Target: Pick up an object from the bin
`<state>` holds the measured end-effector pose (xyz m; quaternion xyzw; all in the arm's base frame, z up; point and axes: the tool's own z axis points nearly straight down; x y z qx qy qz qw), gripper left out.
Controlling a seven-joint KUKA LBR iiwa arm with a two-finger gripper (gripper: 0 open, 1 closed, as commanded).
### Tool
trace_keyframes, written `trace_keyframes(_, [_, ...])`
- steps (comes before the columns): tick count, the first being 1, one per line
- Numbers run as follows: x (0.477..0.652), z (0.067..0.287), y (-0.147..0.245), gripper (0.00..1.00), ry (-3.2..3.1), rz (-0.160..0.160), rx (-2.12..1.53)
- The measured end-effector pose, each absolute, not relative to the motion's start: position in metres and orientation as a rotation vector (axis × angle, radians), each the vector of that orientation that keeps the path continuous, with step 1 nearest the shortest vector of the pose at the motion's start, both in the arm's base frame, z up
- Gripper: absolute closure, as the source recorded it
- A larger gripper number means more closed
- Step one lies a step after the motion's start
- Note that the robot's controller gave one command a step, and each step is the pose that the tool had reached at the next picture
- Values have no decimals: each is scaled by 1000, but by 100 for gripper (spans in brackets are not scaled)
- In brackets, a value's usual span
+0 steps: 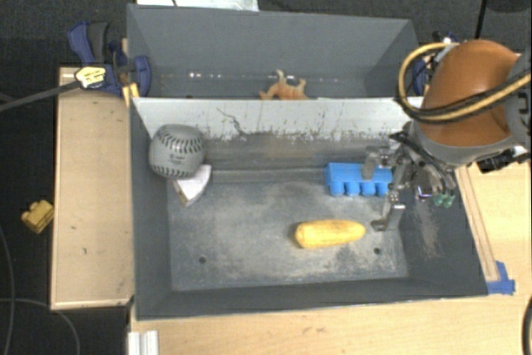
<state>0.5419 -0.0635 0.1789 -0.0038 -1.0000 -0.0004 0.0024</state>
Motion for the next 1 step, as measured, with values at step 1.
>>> trace_keyframes(1, [543, 184, -63, 0, -3144, 0, -9])
